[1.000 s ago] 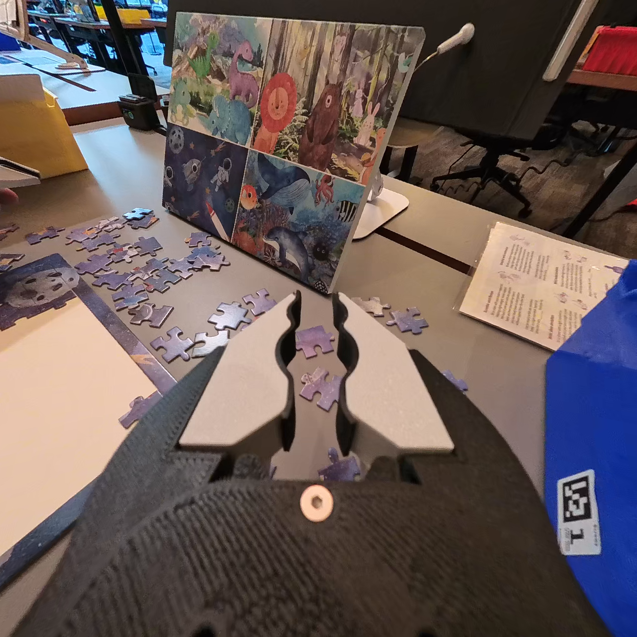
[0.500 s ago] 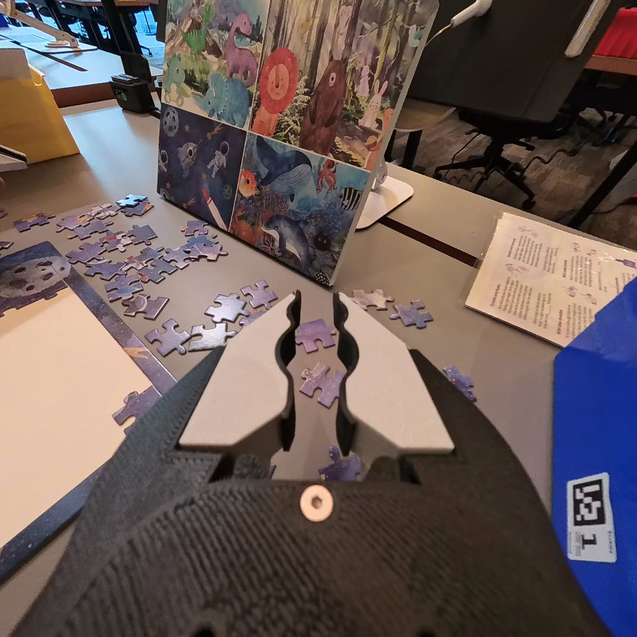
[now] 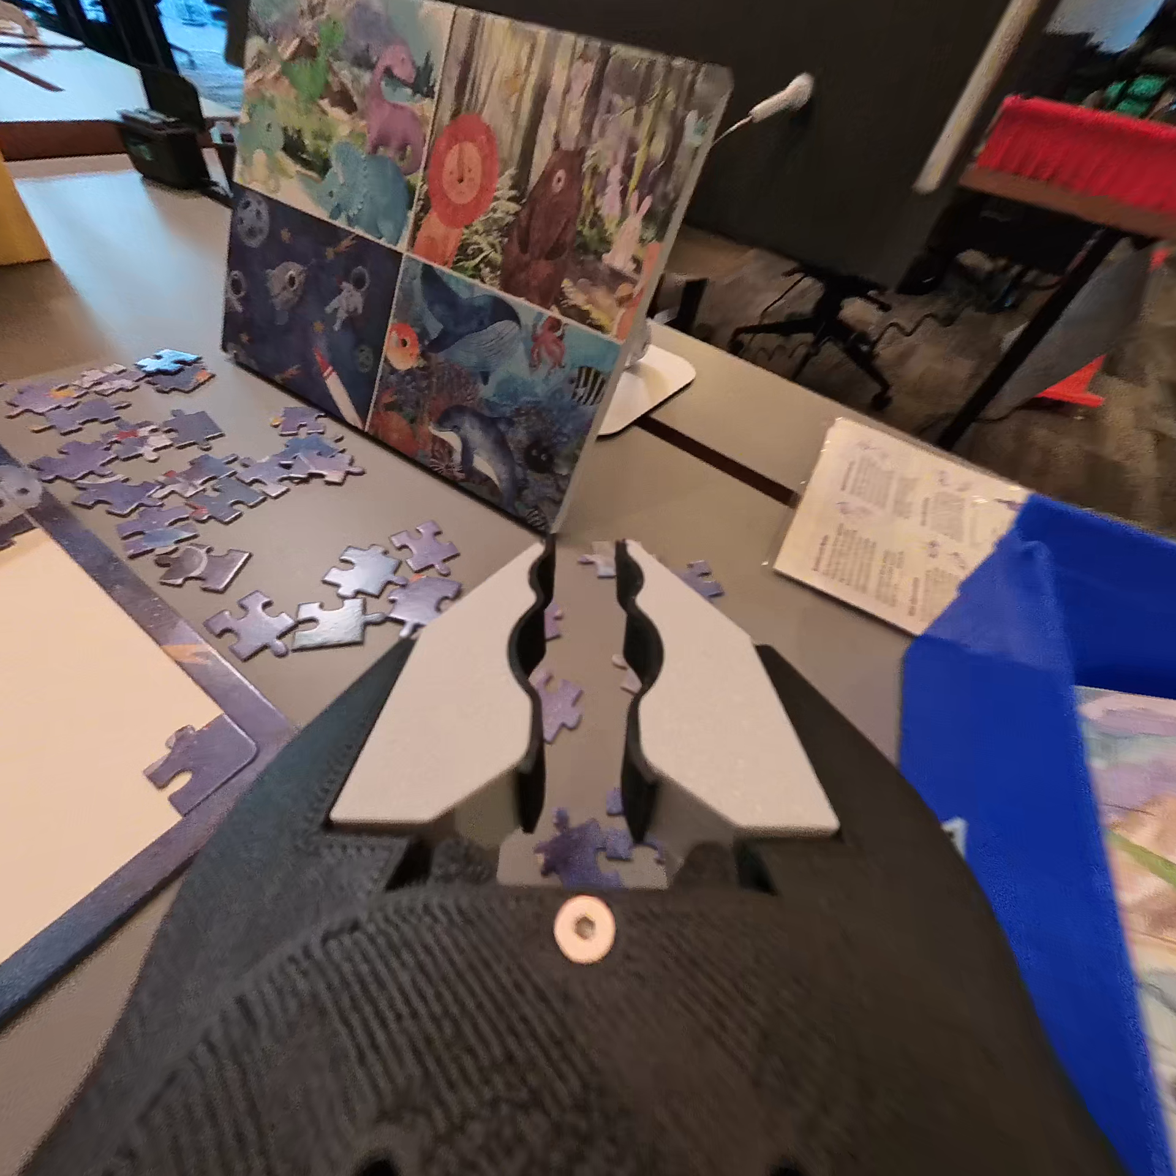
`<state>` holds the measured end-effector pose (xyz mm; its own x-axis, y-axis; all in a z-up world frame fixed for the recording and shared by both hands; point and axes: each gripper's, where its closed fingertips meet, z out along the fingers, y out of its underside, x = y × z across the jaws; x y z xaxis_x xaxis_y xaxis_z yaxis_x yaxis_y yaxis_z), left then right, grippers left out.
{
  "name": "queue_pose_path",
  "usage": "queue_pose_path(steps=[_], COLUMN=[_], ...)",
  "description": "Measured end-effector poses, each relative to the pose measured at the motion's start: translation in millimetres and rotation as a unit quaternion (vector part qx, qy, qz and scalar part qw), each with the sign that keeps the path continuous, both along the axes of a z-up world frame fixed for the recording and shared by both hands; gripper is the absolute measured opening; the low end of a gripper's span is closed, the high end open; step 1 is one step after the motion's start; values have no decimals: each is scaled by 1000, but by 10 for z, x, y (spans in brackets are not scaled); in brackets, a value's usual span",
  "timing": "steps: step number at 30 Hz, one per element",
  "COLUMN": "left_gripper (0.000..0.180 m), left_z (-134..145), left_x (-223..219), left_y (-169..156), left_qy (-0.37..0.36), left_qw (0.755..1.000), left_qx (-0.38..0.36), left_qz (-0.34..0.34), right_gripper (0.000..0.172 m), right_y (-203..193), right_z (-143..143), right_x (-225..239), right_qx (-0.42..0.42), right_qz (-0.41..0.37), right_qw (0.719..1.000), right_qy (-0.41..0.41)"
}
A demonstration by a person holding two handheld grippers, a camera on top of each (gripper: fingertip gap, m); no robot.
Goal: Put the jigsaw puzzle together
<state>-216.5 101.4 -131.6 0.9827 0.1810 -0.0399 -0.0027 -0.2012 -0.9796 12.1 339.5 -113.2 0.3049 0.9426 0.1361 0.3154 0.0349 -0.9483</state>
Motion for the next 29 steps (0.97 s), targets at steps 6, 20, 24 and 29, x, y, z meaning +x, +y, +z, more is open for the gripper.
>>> queue_pose_path(steps=[6,20,24,29], left_gripper=[2,2,2,2], left_z=[-11,-14,-16,-19], left_x=[1,3,5,5], left_y=[4,5,6,6], left_qy=[2,3,3,3], left_qw=[1000,1000,1000,1000], left_qx=[-3,-3,-4,-5], left_qz=[0,0,-1,0], right_gripper=[16,14,14,14], right_y=[92,162,162,177], right_z=[269,376,414,449], right_x=[198,303,320,351], right_qx=[15,-10,-15,-31], right_qz=[-25,-34,-33,-31], right_qw=[999,995,994,992], right_qy=[41,89,101,120])
